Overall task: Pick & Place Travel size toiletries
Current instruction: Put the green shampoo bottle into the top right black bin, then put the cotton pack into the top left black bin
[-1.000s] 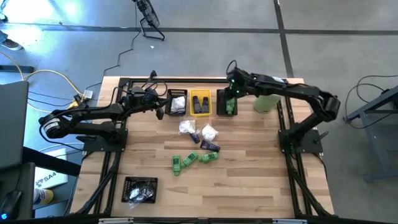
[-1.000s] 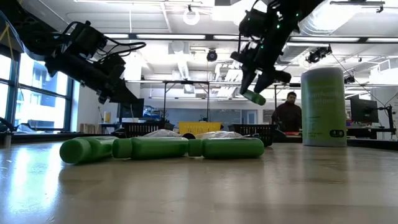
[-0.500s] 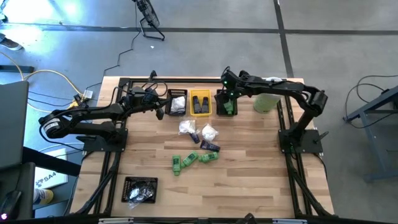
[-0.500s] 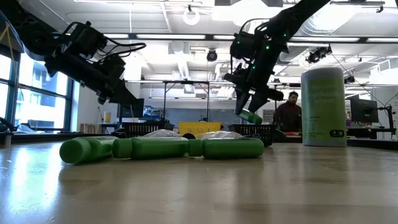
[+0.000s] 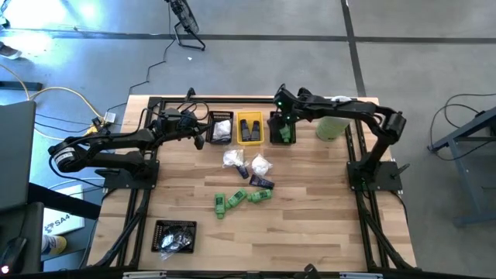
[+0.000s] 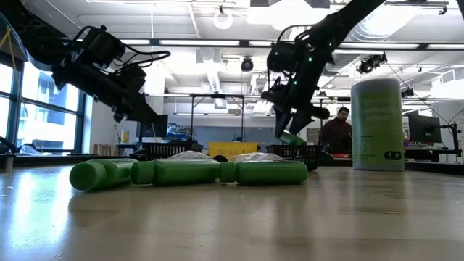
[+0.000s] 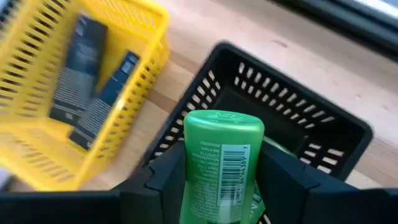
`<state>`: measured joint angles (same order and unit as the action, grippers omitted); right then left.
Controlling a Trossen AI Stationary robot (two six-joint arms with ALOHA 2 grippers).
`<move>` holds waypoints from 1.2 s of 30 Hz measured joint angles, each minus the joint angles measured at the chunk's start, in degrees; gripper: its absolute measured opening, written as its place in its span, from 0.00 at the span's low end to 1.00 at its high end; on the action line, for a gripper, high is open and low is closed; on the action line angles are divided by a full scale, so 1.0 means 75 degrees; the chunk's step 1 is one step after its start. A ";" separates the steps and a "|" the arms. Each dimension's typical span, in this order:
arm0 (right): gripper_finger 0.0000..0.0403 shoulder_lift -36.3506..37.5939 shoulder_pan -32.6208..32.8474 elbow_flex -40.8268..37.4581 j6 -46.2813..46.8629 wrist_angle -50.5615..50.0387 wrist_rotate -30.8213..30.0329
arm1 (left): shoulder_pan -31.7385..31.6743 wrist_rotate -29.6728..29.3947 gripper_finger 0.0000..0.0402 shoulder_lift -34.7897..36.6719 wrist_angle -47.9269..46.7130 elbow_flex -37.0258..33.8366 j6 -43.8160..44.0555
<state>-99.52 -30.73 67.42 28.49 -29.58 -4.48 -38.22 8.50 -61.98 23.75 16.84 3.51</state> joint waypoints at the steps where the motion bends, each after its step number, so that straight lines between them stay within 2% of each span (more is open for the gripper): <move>1: 0.40 -0.0070 -0.0015 -0.0001 -0.0036 -0.0027 0.0016 | -0.0001 -0.0001 0.00 0.0000 0.0000 0.0000 0.0000; 13: 0.40 -0.0176 -0.0005 -0.0006 -0.0216 0.0023 0.0067 | 0.0000 -0.0001 0.00 0.0000 0.0000 0.0000 0.0000; 26: 0.61 -0.0081 -0.0010 -0.0006 -0.0244 -0.0042 0.0214 | -0.0002 0.0000 0.00 0.0000 0.0000 0.0000 0.0000; 30: 0.61 0.0265 -0.0028 -0.0003 -0.0432 0.0094 0.0130 | -0.0002 0.0001 0.00 0.0000 0.0000 0.0000 0.0000; 36: 0.55 0.0920 -0.0101 0.0003 -0.0724 0.0178 0.0003 | 0.0000 0.0002 0.00 0.0000 0.0000 0.0000 0.0000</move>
<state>-92.62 -31.49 67.44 23.06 -28.24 -4.46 -38.22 8.51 -61.98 23.75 16.84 3.51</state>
